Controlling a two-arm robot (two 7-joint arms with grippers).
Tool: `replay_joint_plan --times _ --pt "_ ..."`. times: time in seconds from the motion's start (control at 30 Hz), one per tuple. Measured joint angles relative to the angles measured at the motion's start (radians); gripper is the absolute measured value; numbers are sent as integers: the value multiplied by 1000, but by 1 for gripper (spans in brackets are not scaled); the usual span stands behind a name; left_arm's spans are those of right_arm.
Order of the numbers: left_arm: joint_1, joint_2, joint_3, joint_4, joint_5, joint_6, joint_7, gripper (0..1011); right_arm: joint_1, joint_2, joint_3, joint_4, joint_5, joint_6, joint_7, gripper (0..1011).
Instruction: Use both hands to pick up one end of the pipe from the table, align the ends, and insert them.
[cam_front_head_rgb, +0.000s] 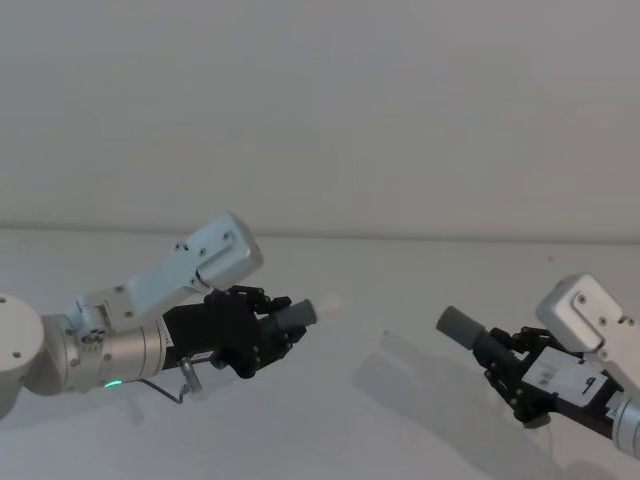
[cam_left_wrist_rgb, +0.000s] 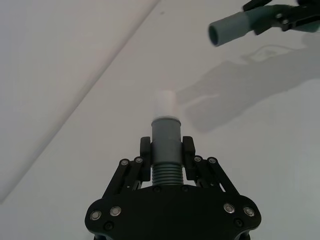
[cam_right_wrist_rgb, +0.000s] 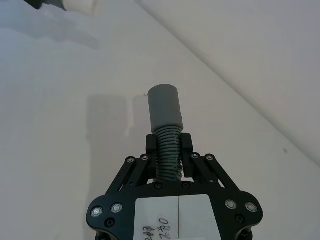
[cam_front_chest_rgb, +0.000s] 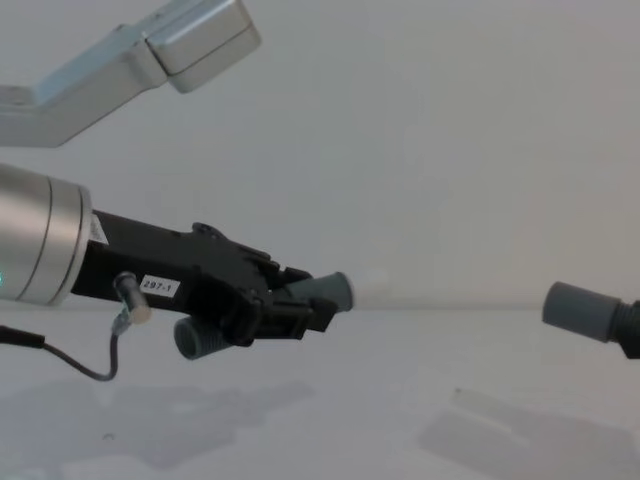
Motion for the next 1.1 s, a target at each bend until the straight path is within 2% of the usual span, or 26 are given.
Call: replay_joint_plan --times 0.4,0.77,1.1 --pt "-51 31 43 12 8 -60 -92 355 29 17 -35 -8 -19 -9 56 265" --pt "-93 46 79 26 11 -68 -152 355 45 44 -58 -12 -21 -43 108 265" --pt "-120 51 102 36 9 -68 -183 355 52 74 -73 -21 -1 -82 157 265"
